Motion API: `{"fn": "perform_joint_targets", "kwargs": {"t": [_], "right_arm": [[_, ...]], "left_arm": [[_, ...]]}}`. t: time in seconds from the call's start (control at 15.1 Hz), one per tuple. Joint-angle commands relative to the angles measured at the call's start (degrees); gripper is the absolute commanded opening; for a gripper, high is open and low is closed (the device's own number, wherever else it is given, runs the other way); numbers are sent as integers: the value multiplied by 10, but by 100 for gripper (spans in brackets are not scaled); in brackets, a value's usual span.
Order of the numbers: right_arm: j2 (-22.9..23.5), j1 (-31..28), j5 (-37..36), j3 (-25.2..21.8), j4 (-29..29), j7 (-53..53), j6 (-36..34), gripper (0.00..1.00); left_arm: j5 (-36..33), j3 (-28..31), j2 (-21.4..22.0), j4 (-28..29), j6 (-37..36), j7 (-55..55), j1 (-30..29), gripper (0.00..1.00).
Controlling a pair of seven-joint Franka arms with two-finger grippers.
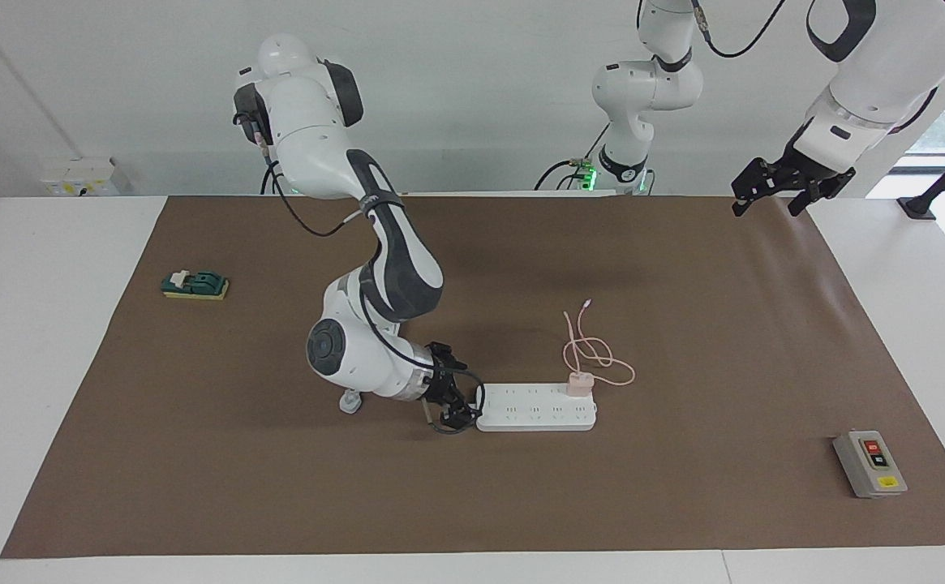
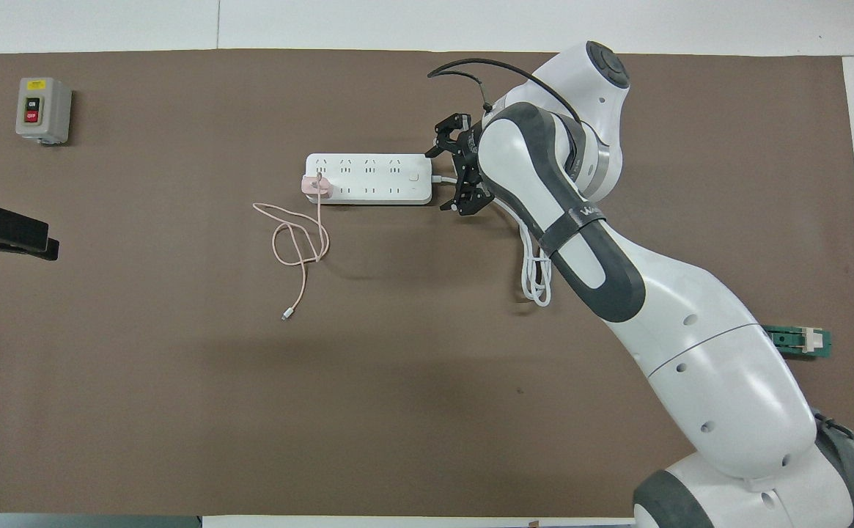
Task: Unplug charger and place it aside
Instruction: 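Lower the right gripper and clamp the power strip end, then reach the left gripper to the pink charger and grasp it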
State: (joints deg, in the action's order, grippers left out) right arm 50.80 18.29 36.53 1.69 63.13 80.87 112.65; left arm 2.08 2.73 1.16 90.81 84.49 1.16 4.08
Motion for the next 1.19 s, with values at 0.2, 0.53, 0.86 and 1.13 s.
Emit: {"fn": "perform_joint_targets", "kwargs": {"t": [0.2,0.53,0.86,1.13], "right_arm": [[12,20,-11,1,-25,63,25,100],[27,34,-10,2,-27,88,78,100],[44,36,-15,2,-48,89,78,100],[45,51,-30,1,-45,89,86,100]], "left_arm": [[3,1,15,18,13,-167,4,100],[2,-2,24,59,83,-420,21,100],[-3,1,-50,48,156,-662,70,100],[-18,1,-180,-39,189,-837,121,100]]}}
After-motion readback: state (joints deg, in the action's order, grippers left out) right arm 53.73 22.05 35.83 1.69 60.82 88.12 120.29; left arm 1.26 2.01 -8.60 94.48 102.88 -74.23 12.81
